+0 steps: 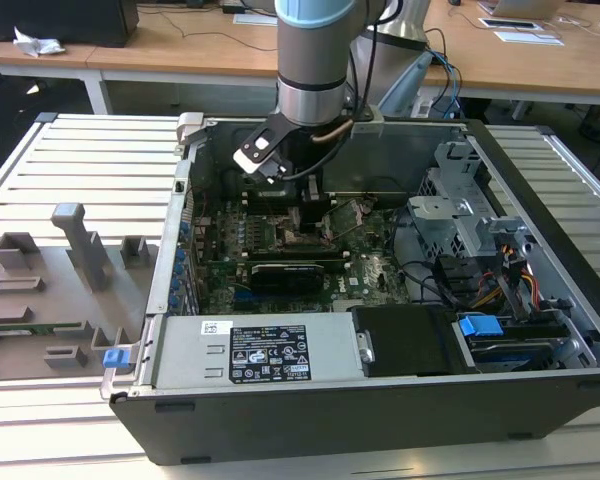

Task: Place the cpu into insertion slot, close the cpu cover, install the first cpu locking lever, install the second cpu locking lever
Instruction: 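Place the cpu into insertion slot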

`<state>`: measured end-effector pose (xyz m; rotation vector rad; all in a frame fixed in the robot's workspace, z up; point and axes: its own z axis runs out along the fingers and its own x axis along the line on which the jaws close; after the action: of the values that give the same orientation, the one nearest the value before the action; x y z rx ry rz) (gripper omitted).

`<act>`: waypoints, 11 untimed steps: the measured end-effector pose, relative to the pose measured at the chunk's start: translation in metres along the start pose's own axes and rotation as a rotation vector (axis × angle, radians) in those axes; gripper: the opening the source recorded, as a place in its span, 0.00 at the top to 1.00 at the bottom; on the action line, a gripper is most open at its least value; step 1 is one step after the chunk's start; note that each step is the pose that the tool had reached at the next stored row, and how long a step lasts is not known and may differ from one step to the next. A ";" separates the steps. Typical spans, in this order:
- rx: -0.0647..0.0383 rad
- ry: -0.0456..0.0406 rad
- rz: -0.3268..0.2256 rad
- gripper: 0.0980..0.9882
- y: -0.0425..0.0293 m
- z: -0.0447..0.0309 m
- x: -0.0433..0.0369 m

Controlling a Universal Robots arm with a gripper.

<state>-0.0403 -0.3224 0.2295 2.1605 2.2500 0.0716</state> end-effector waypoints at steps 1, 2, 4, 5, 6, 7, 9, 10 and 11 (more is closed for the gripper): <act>0.000 0.0000 0.003 0.50 -0.0005 0.0013 0.0005; 0.000 -0.0004 0.007 0.50 -0.0013 0.0024 0.0007; 0.000 -0.0023 0.014 0.50 -0.0030 0.0042 0.0009; 0.000 -0.0041 0.016 0.50 -0.0034 0.0046 0.0011; 0.000 -0.0109 0.016 0.50 -0.0035 0.0052 0.0021; 0.000 -0.0187 0.016 0.50 -0.0034 0.0054 0.0033; 0.001 -0.0425 0.015 0.50 -0.0033 0.0061 0.0082; 0.001 -0.0456 0.015 0.50 -0.0032 0.0067 0.0094; 0.001 -0.0471 0.015 0.50 -0.0034 0.0081 0.0101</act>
<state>-0.0437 -0.3122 0.2214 2.1557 2.2096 0.0200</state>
